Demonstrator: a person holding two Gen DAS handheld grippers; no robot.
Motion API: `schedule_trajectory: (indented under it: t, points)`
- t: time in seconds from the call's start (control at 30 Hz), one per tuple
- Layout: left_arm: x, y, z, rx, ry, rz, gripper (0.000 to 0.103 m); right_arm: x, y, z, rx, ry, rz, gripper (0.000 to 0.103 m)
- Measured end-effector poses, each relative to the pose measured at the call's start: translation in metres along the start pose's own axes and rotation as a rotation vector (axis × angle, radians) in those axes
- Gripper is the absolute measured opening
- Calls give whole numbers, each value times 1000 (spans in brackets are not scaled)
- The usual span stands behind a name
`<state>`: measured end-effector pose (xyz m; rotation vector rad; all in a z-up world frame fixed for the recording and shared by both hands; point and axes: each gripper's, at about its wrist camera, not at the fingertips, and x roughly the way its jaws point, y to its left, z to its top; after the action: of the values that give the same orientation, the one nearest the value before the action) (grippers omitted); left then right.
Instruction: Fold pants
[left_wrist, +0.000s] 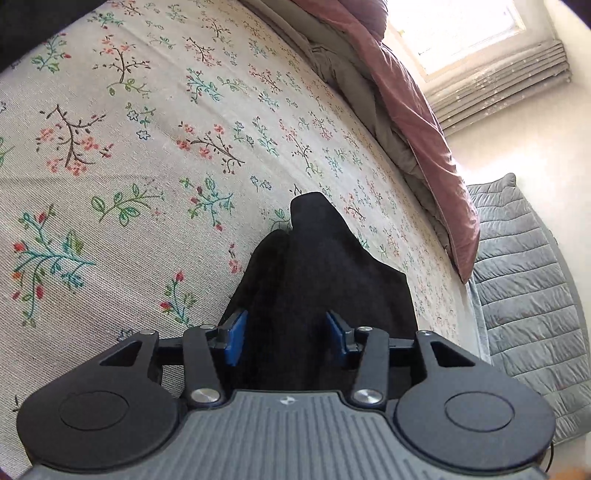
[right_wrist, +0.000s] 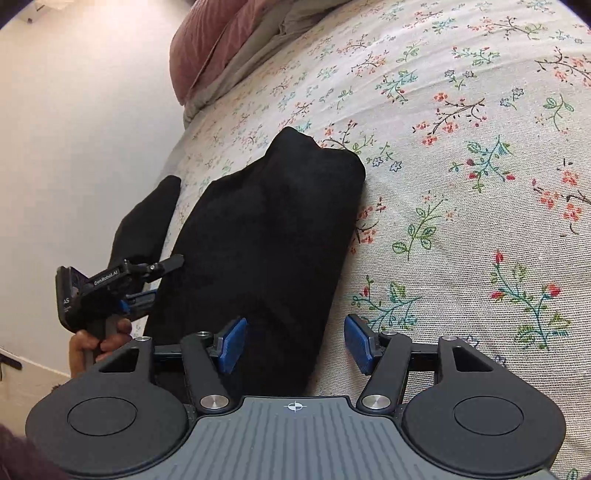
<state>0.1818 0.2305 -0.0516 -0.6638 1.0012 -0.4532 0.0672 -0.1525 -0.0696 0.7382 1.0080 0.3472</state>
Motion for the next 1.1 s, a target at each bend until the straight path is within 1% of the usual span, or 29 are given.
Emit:
schedule_trajectory:
  t: [0.07,0.17,0.27,0.3,0.37,0.43,0.47,0.53,0.63,0.77,0.87,0.9,0.93,1.0,1.07,1.1]
  points:
    - [3,-1,-1,24,10,-18,58,5,-3,1,15,3,33,59]
    - [5,0,-2,31,21,-42,58,14,-6,-1,43,4,94,58]
    - [6,0,-4,44,24,-52,57,20,-3,-2,50,-13,110,57]
    - [7,-1,-4,55,23,-47,54,21,-1,-2,44,-17,107,54]
    - [8,-4,-6,73,19,-35,51,23,3,-2,27,-23,86,42]
    - [7,-5,-8,70,12,-33,47,29,6,1,29,-32,52,24]
    - [8,-7,-9,68,6,-28,46,29,6,1,36,-35,43,22]
    - [6,-9,-12,54,-8,-25,42,29,10,4,47,-46,32,15]
    - [9,-22,-17,56,-22,-37,40,21,18,9,26,-66,14,11]
    - [19,-39,-23,62,-9,-61,40,6,16,23,62,-71,3,10]
    - [36,-51,-25,91,18,-62,40,-12,6,36,87,-99,0,11]
    - [40,-54,-25,107,22,-49,42,-18,1,42,88,-98,-4,11]
    - [43,-57,-24,128,21,-26,43,-20,-2,45,86,-88,-9,14]
    - [48,-61,-22,174,12,32,49,-19,-9,50,89,-59,-24,17]
    - [51,-62,-20,191,20,41,52,-16,-19,50,105,-36,-14,30]
    - [52,-61,-18,188,22,33,54,-13,-22,50,109,-33,-9,47]
